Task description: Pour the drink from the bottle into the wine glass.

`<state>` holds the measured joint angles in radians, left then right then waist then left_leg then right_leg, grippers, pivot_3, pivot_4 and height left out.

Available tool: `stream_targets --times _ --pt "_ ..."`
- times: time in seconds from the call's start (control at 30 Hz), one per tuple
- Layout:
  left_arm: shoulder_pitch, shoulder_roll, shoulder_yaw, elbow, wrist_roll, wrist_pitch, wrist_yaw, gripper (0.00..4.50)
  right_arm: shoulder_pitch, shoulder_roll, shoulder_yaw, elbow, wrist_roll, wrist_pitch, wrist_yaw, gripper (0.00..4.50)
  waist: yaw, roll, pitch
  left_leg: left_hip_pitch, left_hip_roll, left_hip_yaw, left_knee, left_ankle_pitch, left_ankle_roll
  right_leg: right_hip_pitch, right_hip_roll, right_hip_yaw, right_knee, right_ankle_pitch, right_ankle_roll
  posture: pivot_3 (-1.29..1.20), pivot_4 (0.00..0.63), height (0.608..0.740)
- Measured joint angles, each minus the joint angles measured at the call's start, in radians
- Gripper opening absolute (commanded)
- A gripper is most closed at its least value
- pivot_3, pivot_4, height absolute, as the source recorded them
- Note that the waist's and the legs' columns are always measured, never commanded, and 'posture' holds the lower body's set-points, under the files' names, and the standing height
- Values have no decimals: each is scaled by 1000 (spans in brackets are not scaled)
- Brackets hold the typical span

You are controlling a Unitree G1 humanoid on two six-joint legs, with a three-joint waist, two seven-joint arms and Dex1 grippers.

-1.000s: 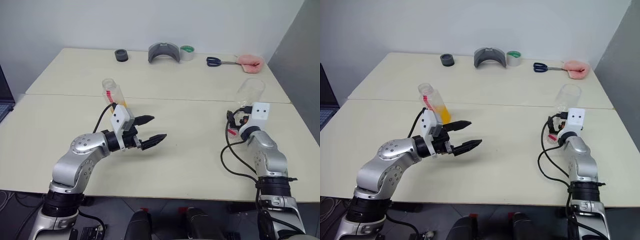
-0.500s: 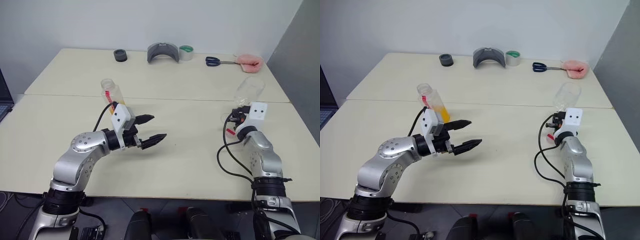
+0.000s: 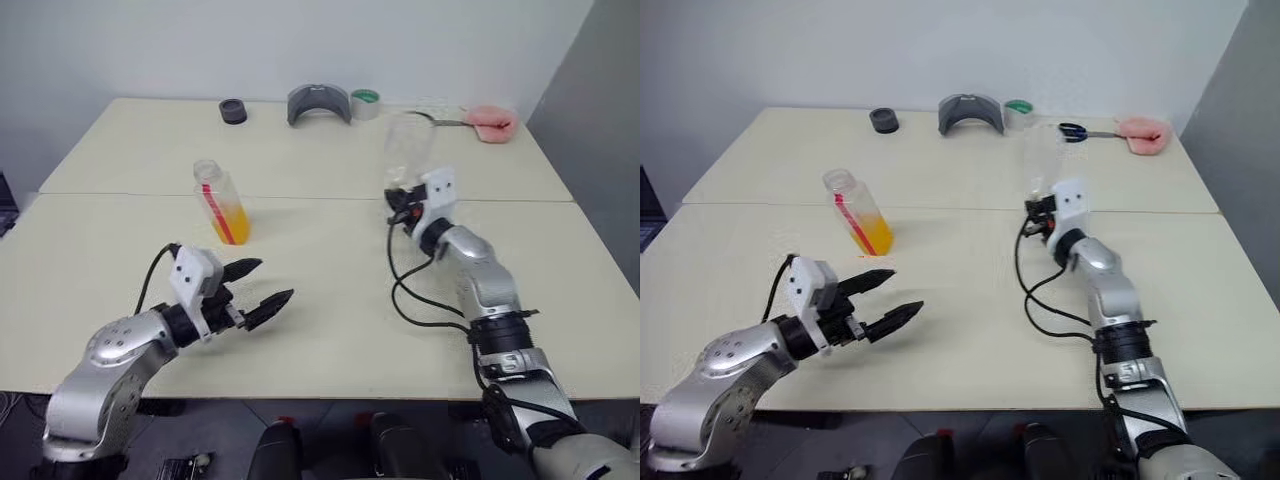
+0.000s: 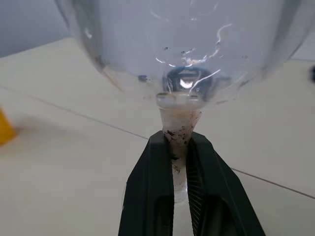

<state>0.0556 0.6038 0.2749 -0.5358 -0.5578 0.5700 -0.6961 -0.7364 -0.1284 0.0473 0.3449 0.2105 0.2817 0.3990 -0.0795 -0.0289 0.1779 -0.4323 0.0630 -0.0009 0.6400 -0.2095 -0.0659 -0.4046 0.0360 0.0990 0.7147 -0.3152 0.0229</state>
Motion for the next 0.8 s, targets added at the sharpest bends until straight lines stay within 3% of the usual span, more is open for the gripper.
stream_targets --times 0.2,0.47,0.8 --pt "108 -54 60 -64 0 -24 94 4500 -70 95 56 197 -49 -75 28 83 5 -1 0 0 -1 1 0 0 0 0 -1 0 -1 0 0 0 150 740" --pt "205 -77 85 -106 15 -82 135 4500 -149 145 58 453 -119 -257 19 83 -2 0 0 0 0 0 0 0 0 0 -1 0 0 0 0 0 150 740" --pt "167 -73 78 -60 38 -115 136 4500 -139 144 50 488 -141 -336 37 3587 -1 0 0 0 0 0 0 0 0 0 -1 -1 0 0 0 0 150 740"
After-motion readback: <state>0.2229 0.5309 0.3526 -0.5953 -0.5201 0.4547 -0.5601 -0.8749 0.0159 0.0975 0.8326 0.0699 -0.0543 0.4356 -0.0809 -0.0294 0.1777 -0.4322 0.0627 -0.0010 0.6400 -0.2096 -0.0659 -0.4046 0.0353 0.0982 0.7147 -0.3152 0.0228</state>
